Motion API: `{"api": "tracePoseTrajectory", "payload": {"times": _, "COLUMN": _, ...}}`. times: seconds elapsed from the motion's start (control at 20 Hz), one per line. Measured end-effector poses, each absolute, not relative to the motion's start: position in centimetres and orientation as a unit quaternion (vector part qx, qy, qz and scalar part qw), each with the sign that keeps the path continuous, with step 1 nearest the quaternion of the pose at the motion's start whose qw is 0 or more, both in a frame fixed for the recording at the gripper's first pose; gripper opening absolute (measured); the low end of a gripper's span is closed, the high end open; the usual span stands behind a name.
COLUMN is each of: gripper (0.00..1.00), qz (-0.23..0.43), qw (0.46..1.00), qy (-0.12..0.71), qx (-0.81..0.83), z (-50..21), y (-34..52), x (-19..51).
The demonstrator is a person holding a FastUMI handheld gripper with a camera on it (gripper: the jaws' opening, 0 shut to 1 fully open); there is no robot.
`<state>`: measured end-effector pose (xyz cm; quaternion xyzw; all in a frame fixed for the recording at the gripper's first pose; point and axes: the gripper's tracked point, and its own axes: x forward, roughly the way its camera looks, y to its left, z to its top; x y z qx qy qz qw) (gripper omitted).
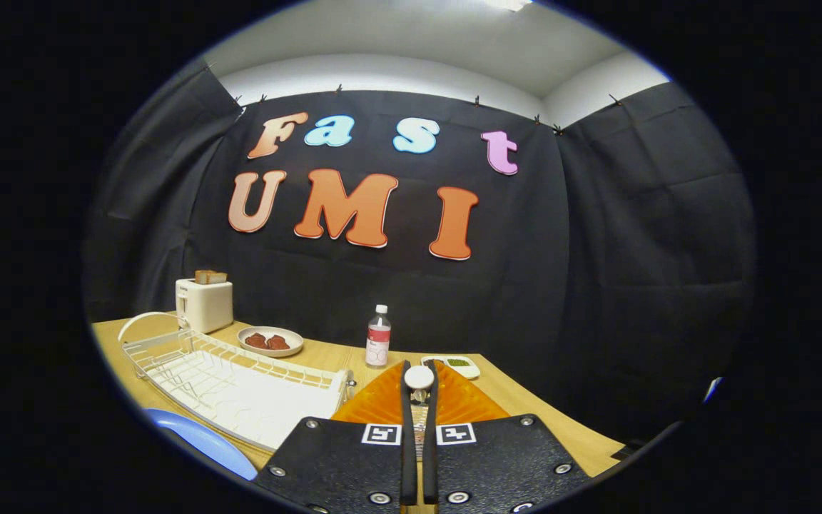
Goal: Take the plate from the dish rack, then take the spoon from the basket and place it into the plate.
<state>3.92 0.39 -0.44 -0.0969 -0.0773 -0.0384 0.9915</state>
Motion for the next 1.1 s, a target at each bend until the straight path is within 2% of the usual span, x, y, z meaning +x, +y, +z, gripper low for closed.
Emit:
{"api": "tracePoseTrajectory", "payload": {"times": 0.35, "gripper": 0.03, "qz": 0.008, "qw": 0.993, "qy": -0.079, "qx": -0.088, "z": 0.1, "y": 6.8, "x": -2.6}}
{"api": "tracePoseTrajectory", "payload": {"times": 0.6, "gripper": 0.03, "qz": 0.048, "qw": 0.995, "qy": -0.054, "qx": -0.064, "z": -4.4, "y": 12.4, "x": -5.9}}
{"api": "tracePoseTrajectory", "payload": {"times": 1.1, "gripper": 0.03, "qz": 0.104, "qw": 0.994, "qy": -0.008, "qx": -0.044, "z": -12.7, "y": 19.7, "x": -7.4}}
